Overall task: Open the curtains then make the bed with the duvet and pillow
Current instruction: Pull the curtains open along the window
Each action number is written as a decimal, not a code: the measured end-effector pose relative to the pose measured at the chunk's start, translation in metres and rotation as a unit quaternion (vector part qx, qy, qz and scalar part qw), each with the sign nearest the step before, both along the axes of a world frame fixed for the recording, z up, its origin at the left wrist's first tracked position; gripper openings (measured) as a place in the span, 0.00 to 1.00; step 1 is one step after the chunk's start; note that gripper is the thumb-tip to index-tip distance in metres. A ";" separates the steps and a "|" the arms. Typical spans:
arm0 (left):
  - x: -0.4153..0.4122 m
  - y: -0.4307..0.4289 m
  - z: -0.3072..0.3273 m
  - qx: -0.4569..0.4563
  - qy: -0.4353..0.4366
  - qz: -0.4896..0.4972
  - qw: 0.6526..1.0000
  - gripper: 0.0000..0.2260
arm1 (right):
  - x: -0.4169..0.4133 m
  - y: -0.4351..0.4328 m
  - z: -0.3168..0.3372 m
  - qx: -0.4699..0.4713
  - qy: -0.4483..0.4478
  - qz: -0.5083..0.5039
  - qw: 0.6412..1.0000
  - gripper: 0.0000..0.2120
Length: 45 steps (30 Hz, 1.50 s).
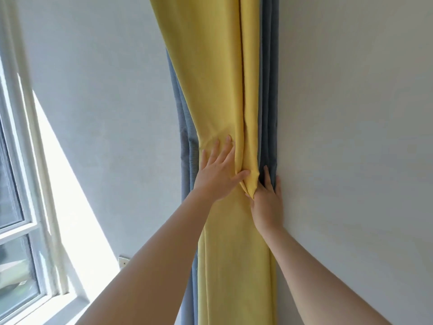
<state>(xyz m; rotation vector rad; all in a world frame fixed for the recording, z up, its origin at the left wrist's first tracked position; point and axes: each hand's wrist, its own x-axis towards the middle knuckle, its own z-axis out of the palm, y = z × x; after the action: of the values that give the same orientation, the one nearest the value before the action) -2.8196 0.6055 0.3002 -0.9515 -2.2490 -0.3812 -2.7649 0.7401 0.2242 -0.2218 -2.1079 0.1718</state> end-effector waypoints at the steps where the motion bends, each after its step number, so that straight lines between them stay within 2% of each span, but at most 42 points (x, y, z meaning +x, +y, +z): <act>1: -0.006 0.002 -0.006 -0.006 -0.006 0.000 1.000 0.37 | -0.002 0.004 -0.004 0.018 -0.005 0.001 1.000 0.27; 5: -0.013 -0.003 -0.023 0.004 -0.004 -0.001 1.000 0.35 | -0.003 0.000 -0.015 0.021 -0.029 0.008 0.999 0.29; 8: -0.003 -0.013 -0.027 0.069 0.015 -0.019 0.997 0.36 | 0.002 -0.008 -0.020 0.000 -0.047 0.015 0.999 0.30; 10: 0.011 -0.020 -0.021 0.135 0.060 -0.029 0.989 0.39 | 0.005 -0.016 -0.023 -0.014 -0.059 0.019 0.998 0.30; 13: 0.034 -0.038 0.004 0.207 0.173 -0.033 0.962 0.39 | 0.006 -0.036 -0.026 -0.033 -0.058 0.027 0.997 0.30; 15: 0.049 -0.051 0.027 0.229 0.230 -0.020 0.946 0.38 | 0.008 -0.051 -0.029 -0.051 -0.033 0.042 0.997 0.29; 17: 0.064 -0.064 0.048 0.230 0.258 0.003 0.939 0.38 | 0.015 -0.072 -0.025 -0.118 0.025 0.079 0.990 0.35; 20: 0.084 -0.086 0.072 0.222 0.276 0.030 0.935 0.38 | 0.034 -0.100 -0.001 -0.237 0.152 0.142 0.949 0.40; 22: 0.099 -0.101 0.087 0.228 0.280 0.043 0.932 0.40 | 0.049 -0.115 0.023 -0.250 0.209 0.193 0.926 0.40; 24: 0.113 -0.109 0.101 0.240 0.282 0.044 0.928 0.41 | 0.062 -0.130 0.048 -0.264 0.219 0.245 0.907 0.42; 28: 0.137 -0.121 0.135 0.270 0.302 0.027 0.914 0.40 | 0.084 -0.160 0.090 -0.250 0.247 0.252 0.901 0.46; 32: 0.141 -0.136 0.175 0.271 0.310 0.077 0.908 0.36 | 0.094 -0.177 0.125 -0.238 0.247 0.263 0.902 0.47; 34: 0.136 -0.137 0.186 0.248 0.296 0.100 0.917 0.32 | 0.094 -0.178 0.138 -0.257 0.230 0.279 0.896 0.43; 37: 0.122 -0.132 0.193 0.218 0.280 0.131 0.926 0.25 | 0.090 -0.176 0.149 -0.253 0.226 0.296 0.893 0.31; 41: 0.104 -0.116 0.196 0.237 0.265 0.068 0.932 0.23 | 0.073 -0.165 0.151 -0.208 0.239 0.289 0.903 0.19; 45: 0.078 -0.075 0.204 0.227 0.270 0.038 0.935 0.22 | 0.046 -0.130 0.154 -0.154 0.256 0.256 0.919 0.15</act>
<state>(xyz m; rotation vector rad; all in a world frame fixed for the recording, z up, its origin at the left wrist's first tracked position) -2.7415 0.5304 0.5047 -0.6240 -1.5935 -0.5055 -2.7188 0.6101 0.3778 0.1853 -1.5642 0.7909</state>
